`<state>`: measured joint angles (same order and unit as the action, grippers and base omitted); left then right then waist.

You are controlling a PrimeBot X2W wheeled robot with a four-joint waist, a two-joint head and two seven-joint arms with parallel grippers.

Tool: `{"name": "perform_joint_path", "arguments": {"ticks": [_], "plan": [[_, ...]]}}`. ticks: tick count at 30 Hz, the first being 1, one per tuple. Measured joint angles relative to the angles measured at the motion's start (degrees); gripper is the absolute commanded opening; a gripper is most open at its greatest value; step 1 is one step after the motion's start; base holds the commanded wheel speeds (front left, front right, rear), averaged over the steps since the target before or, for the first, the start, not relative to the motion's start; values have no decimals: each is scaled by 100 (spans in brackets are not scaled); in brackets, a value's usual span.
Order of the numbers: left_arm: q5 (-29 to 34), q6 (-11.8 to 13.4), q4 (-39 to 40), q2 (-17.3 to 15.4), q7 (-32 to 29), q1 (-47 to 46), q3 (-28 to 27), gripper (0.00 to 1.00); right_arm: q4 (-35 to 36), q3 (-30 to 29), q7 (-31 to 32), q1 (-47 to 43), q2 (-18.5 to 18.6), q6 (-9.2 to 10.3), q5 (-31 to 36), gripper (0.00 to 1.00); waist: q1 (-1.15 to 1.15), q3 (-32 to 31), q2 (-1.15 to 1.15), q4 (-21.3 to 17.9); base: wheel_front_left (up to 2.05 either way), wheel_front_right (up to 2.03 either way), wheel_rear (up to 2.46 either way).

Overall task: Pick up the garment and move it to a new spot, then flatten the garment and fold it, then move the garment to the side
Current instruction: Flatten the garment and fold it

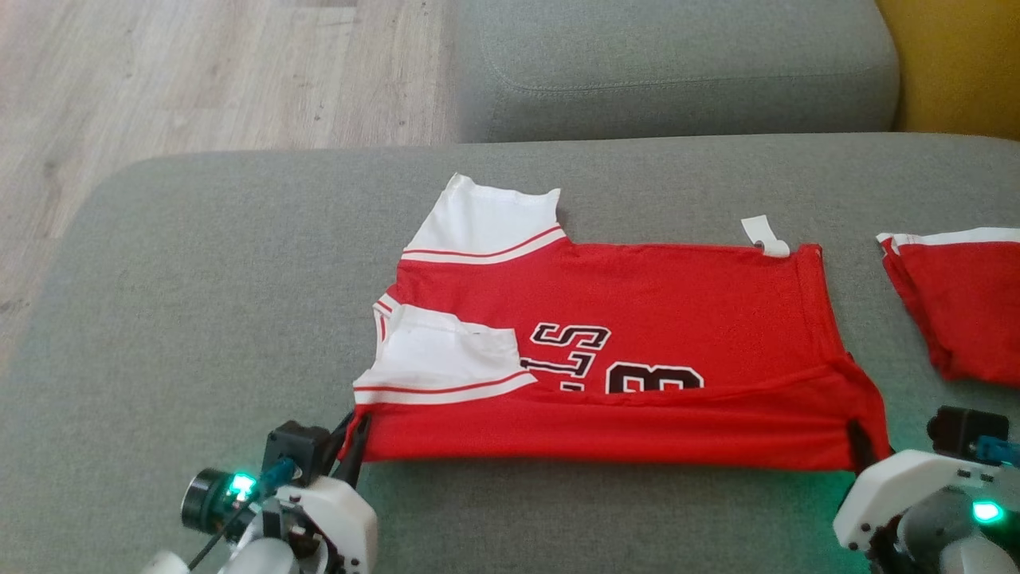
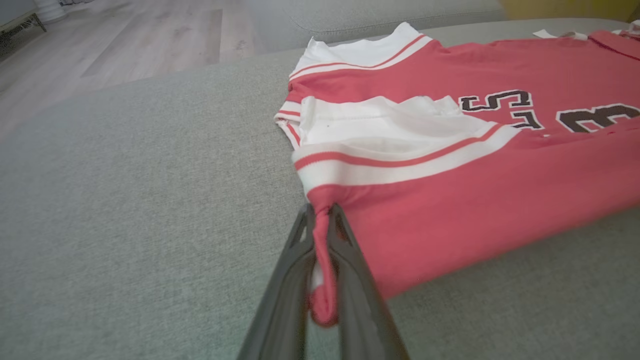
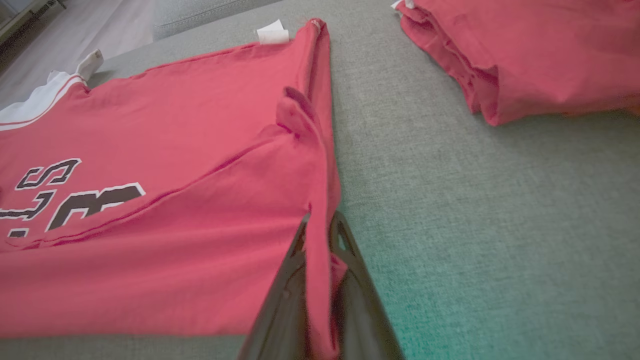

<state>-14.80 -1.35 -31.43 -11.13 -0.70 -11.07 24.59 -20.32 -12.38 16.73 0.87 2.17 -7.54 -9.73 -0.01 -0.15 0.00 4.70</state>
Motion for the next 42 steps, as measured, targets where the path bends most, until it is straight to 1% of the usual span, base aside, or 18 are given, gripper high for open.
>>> {"name": "perform_joint_path", "arguments": {"ticks": [3,4,5,6,7,8,9,11,14,17,21,25,26,28,32,35,37,42], "plan": [[-1,45,199,-38,-138,91,19,0,153,23,0,-64,0,0,-100,0,0,40,0,-8,0,0,0],[-1,86,238,-41,-179,112,26,0,190,37,-59,-62,0,0,-97,47,1,58,0,-11,0,0,0],[-3,109,275,-42,-183,121,32,2,213,42,-126,-56,0,0,-101,100,0,79,0,-14,0,0,0],[-32,163,325,-45,-182,130,24,42,219,34,-222,-46,2,0,-113,100,0,104,0,-17,0,0,0],[-45,221,374,-47,-171,131,7,74,230,34,-344,-41,5,0,-124,100,1,127,0,-18,0,0,0],[-48,289,422,-44,-125,130,-26,100,246,35,-482,-35,5,0,-133,100,1,150,0,-18,0,0,0],[-48,289,422,-44,-125,130,-26,100,246,35,-482,-35,5,0,-133,100,1,150,0,-18,0,0,0],[-100,409,534,-34,94,129,-120,100,311,73,-809,-2,5,0,-165,100,1,204,0,-20,0,0,0],[-143,474,832,43,891,42,-293,100,433,190,-1430,160,11,0,-458,100,1,306,0,-27,0,0,0],[-196,505,1022,157,1348,-156,-450,100,649,439,-2025,367,11,1,-598,100,1,427,0,-55,0,0,0],[-142,374,1241,168,1497,-496,-508,100,768,576,-2530,528,13,0,-332,100,1,689,0,-123,0,0,0],[45,200,1035,80,1499,-1093,-468,100,762,753,-2717,791,18,0,-279,100,2,1013,0,-242,0,0,0],[71,93,900,37,1426,-1296,-432,100,761,820,-2743,887,18,0,-279,100,2,1099,0,-281,0,0,0],[75,-241,565,-111,1043,-1763,-314,100,760,893,-2796,1100,16,0,-282,100,2,1283,0,-371,0,0,0],[-53,-510,-32,-379,338,-2819,-227,100,765,1010,-2894,1441,32,1,-465,100,2,1672,0,-570,0,0,0],[-341,-580,-403,-552,-149,-3637,-98,100,781,1184,-2972,1595,33,0,-609,100,2,1978,0,-743,0,0,0],[-483,-609,-637,-711,-455,-4106,156,100,778,1328,-2993,1691,34,0,-684,100,4,2156,0,-880,0,0,0],[-1463,-623,-996,-1025,-1305,-4737,910,100,739,1497,-3094,1901,37,0,-868,100,2,2484,1,-1247,0,0,0]]}}
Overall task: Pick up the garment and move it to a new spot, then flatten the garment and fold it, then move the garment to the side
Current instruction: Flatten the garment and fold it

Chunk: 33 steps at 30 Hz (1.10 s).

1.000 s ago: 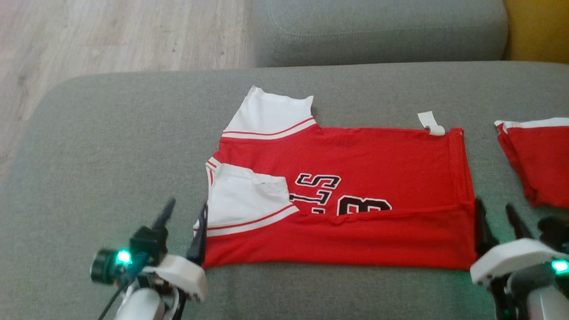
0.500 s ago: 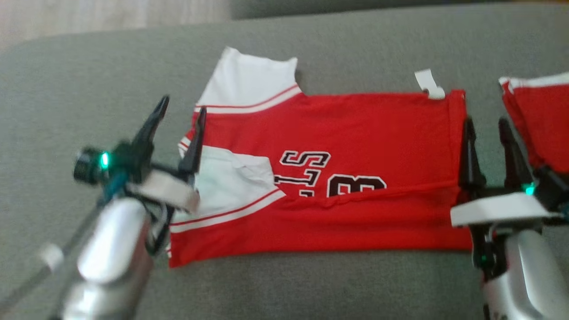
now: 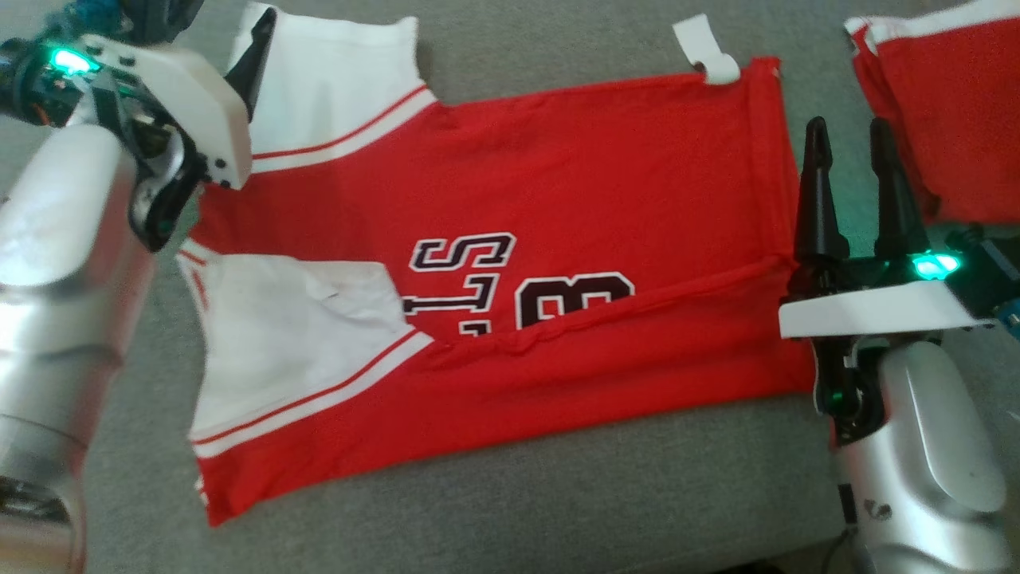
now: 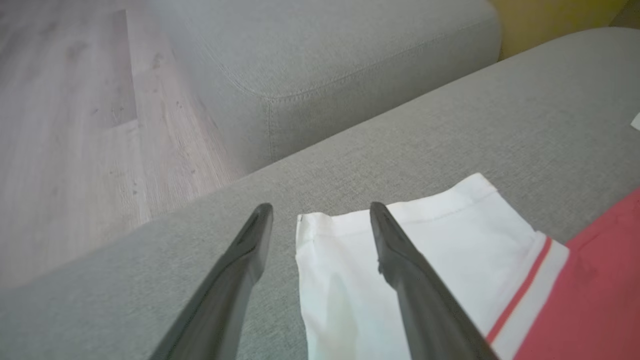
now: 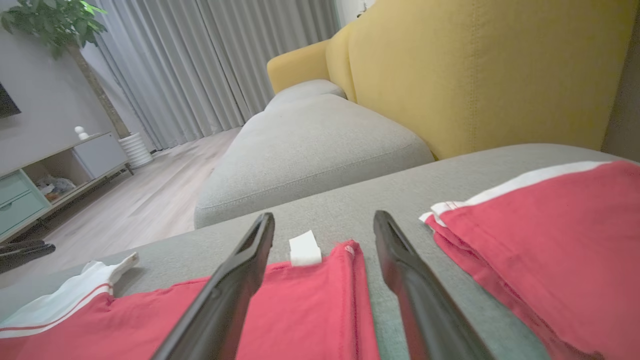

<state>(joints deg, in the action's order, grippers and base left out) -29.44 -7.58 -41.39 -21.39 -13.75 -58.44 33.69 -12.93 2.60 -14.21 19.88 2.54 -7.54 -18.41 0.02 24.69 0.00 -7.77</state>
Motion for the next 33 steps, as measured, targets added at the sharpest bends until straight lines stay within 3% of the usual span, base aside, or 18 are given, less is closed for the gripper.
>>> {"name": "perform_joint_path", "arguments": {"ticks": [3,9,21,22,23,24,25,33], "plan": [[-489,0,-133,-175,-270,-153,334,100,-55,86,-1,67,2,0,-125,100,-1,143,0,-168,0,0,0],[-859,0,-567,-555,-364,-390,740,100,-63,159,-16,76,3,1,-245,100,-2,280,0,-436,0,0,0],[-1624,0,-876,-656,-290,-721,1337,100,22,96,-16,76,2,0,-278,100,-2,464,0,-540,0,0,0],[-1707,0,-900,-644,-292,-732,1349,89,24,91,-16,76,2,0,-277,100,-2,473,0,-531,0,0,0],[-1707,0,-900,-644,-292,-732,1349,53,24,91,-16,76,2,0,-277,100,-2,473,0,-531,0,0,0],[-1806,0,-913,-630,-311,-733,1363,23,24,89,-16,76,2,0,-277,100,-2,482,0,-520,0,0,0],[-1884,0,-912,-615,-313,-738,1389,0,24,74,-16,76,2,0,-276,100,-2,490,0,-505,0,0,0],[-2228,0,-872,-425,202,-713,1645,0,-102,24,-14,81,2,1,292,100,-2,372,0,-270,0,0,0]]}}
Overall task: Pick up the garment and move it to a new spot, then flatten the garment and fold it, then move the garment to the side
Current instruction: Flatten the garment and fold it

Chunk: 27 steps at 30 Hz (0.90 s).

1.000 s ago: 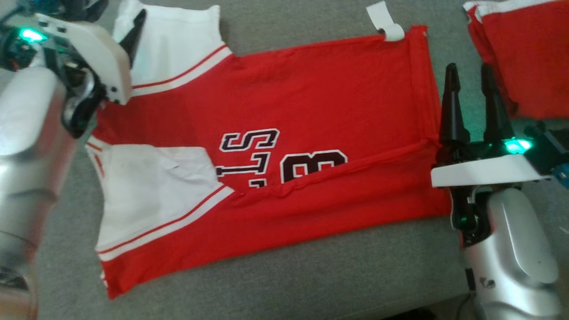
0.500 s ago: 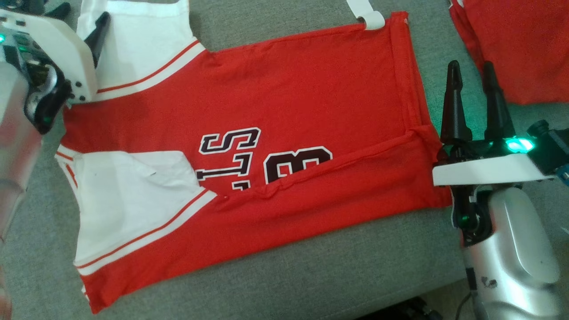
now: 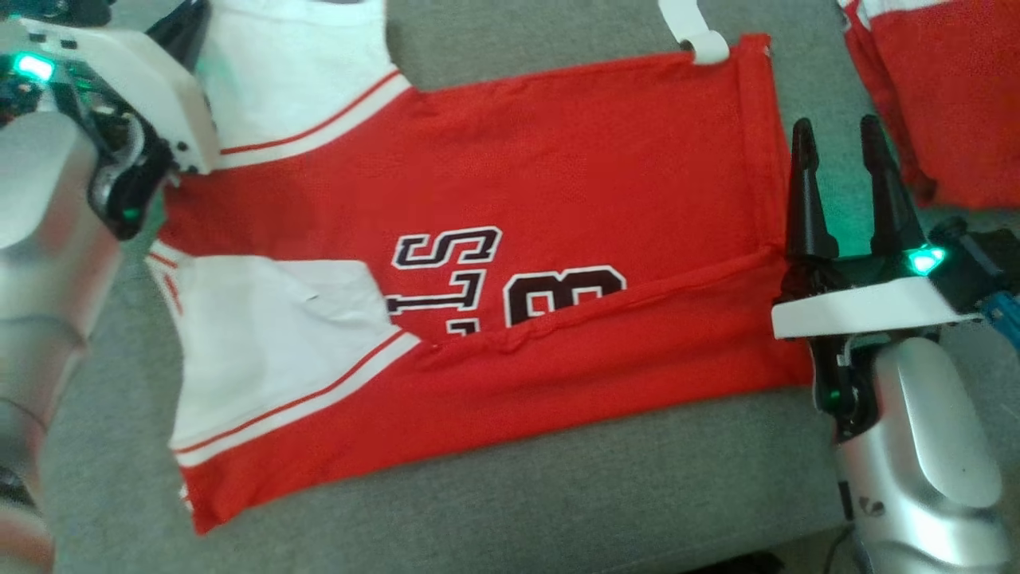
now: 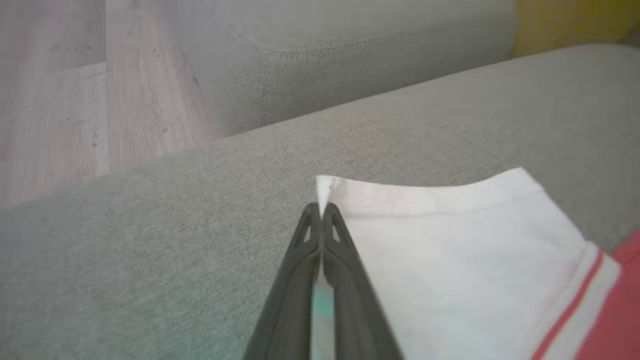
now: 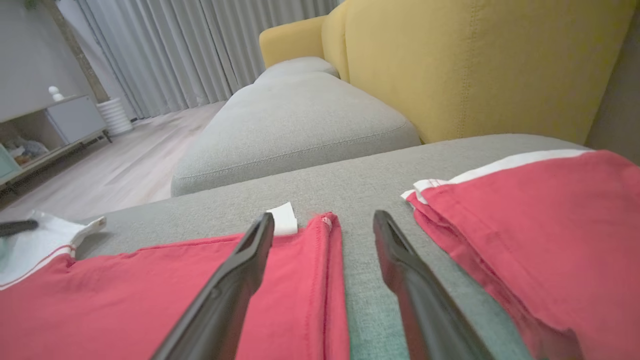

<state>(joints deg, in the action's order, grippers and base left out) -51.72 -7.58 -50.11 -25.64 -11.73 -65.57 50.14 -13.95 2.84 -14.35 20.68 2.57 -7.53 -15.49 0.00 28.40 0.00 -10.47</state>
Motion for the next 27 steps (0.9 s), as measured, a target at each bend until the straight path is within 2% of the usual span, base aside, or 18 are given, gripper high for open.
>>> {"name": "perform_joint_path", "arguments": {"ticks": [4,9,13,15,18,22,27], "plan": [[-49,0,187,92,621,26,163,0,-64,-107,269,102,1,-1,431,100,0,-182,0,224,0,0,0],[-11,0,759,126,1140,210,544,0,-234,-298,1037,443,107,-1,972,100,-1,-432,0,607,0,0,0],[54,0,1139,121,1432,470,739,0,-598,-478,1711,703,430,0,969,100,-1,-604,0,980,0,0,0],[94,2,1472,111,1579,657,823,0,-1009,-402,2171,875,836,-1,1146,100,-1,-723,0,1255,0,0,0],[96,60,1858,81,1640,880,886,0,-1496,-447,2504,1098,1124,-1,1223,100,-2,-810,0,1490,0,0,0],[140,219,2330,33,1641,1166,992,0,-2071,-431,2785,1418,1354,-1,1263,100,-1,-829,0,1725,0,0,0],[146,406,2729,-52,1628,1276,1049,0,-2608,-256,2854,1670,1602,-1,1265,100,0,-736,0,1835,0,0,0]]}}
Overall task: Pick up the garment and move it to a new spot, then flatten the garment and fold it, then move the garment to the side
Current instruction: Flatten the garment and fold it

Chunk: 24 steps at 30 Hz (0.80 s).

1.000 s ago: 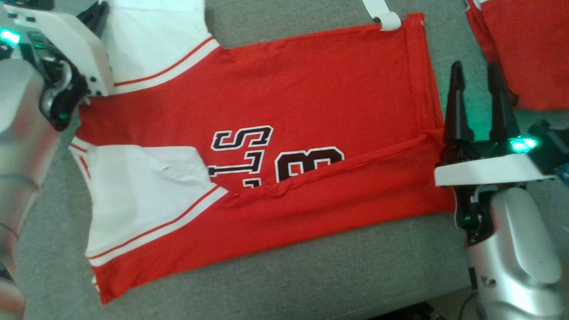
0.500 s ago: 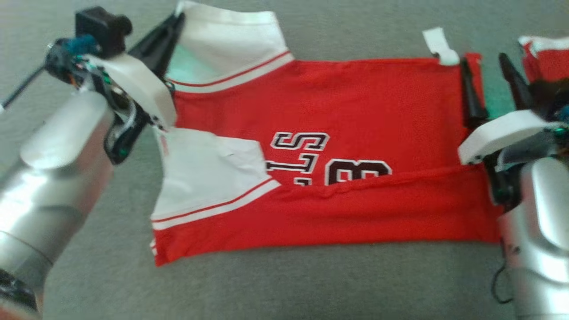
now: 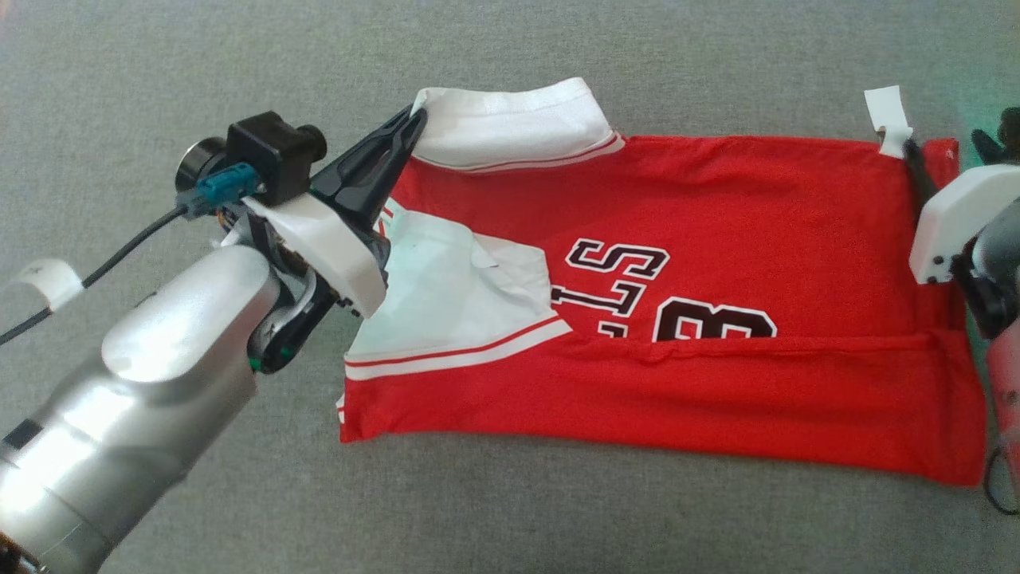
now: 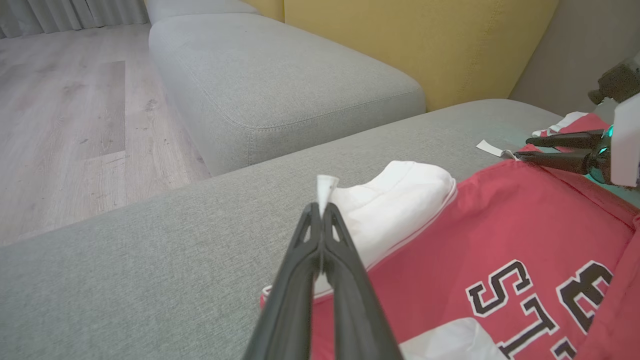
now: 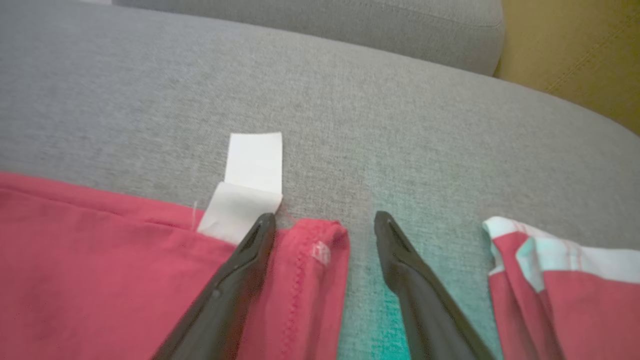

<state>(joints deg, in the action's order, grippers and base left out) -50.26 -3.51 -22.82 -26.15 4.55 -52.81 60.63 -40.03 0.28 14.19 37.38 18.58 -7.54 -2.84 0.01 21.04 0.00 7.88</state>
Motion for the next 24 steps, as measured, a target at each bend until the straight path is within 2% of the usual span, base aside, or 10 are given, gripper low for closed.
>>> {"name": "perform_joint_path", "arguments": {"ticks": [1,2,3,4,13,17,19,24], "plan": [[0,5,57,-12,-2,0,4,0,-92,32,11,47,38,0,-1,100,0,16,0,9,0,0,0],[15,19,103,-24,-4,0,14,0,-174,84,47,109,68,0,-1,87,-1,29,0,15,0,0,0],[57,60,126,-36,-24,0,25,0,-246,138,64,181,85,0,-1,25,0,36,0,15,0,0,0],[83,84,132,-56,-29,1,32,0,-318,204,99,252,90,0,-2,0,0,37,0,11,0,0,0],[79,258,37,-129,5,14,-24,0,-727,593,-338,349,58,0,-268,0,-1,-166,0,-120,0,0,0],[47,326,-233,-131,19,-38,-187,0,-675,746,-657,599,57,0,-553,0,-1,-216,0,-224,0,0,0],[-159,309,-405,-101,40,-146,-345,0,-547,899,-820,827,70,0,-699,0,-1,-192,0,-269,0,0,0],[-97,293,-1025,-3,167,-787,-500,0,-414,1033,-1101,1404,98,0,-1003,0,0,-51,0,-351,0,0,0]]}}
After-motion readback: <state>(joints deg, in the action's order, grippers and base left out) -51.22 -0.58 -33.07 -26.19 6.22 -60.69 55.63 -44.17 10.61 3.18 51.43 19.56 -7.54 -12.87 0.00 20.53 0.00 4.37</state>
